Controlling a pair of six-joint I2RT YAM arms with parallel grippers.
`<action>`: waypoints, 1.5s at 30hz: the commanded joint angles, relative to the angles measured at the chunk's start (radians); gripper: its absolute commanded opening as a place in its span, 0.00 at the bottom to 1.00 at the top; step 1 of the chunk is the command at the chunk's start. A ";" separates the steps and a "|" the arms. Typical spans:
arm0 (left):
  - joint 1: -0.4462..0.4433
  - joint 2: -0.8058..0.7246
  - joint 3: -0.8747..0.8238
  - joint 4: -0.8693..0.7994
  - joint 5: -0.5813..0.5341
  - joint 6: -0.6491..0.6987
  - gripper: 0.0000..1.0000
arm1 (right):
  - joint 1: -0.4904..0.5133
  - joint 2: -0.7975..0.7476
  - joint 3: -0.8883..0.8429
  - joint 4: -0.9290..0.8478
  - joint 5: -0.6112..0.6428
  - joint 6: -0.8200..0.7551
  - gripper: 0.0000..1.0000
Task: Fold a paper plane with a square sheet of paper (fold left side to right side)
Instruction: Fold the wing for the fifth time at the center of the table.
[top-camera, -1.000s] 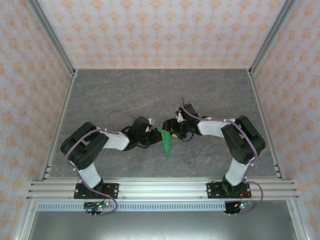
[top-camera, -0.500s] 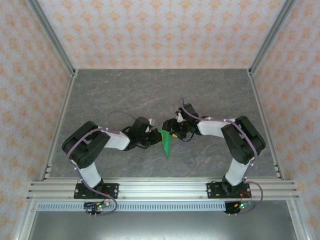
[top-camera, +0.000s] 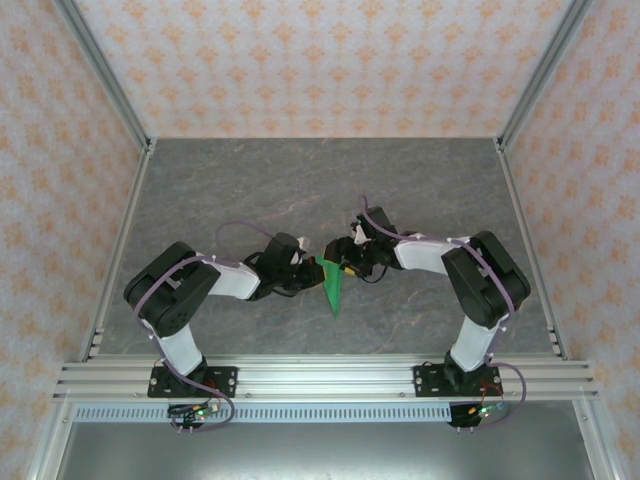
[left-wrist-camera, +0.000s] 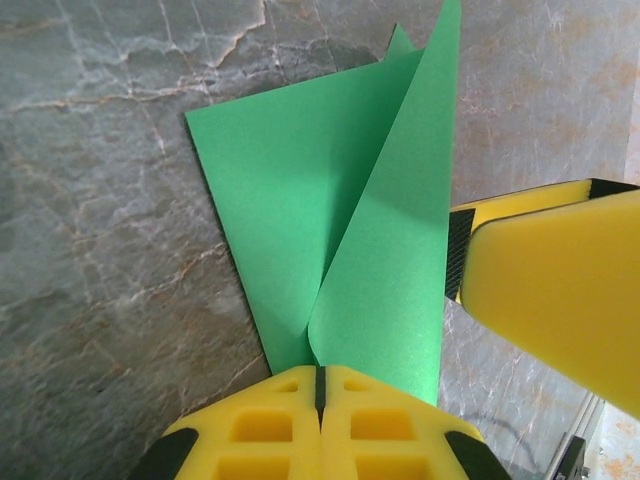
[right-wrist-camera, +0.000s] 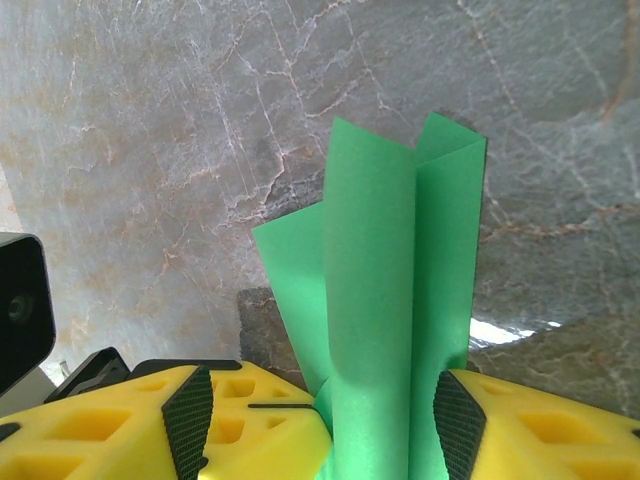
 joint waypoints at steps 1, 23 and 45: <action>0.003 -0.046 0.027 -0.033 -0.014 0.040 0.00 | 0.007 0.039 0.009 -0.051 0.028 -0.014 0.64; 0.003 0.059 0.038 -0.011 -0.017 0.041 0.00 | 0.008 0.024 0.006 -0.037 0.023 -0.014 0.63; 0.002 0.079 0.040 -0.055 -0.035 0.049 0.00 | 0.032 -0.033 0.067 -0.048 0.031 -0.002 0.36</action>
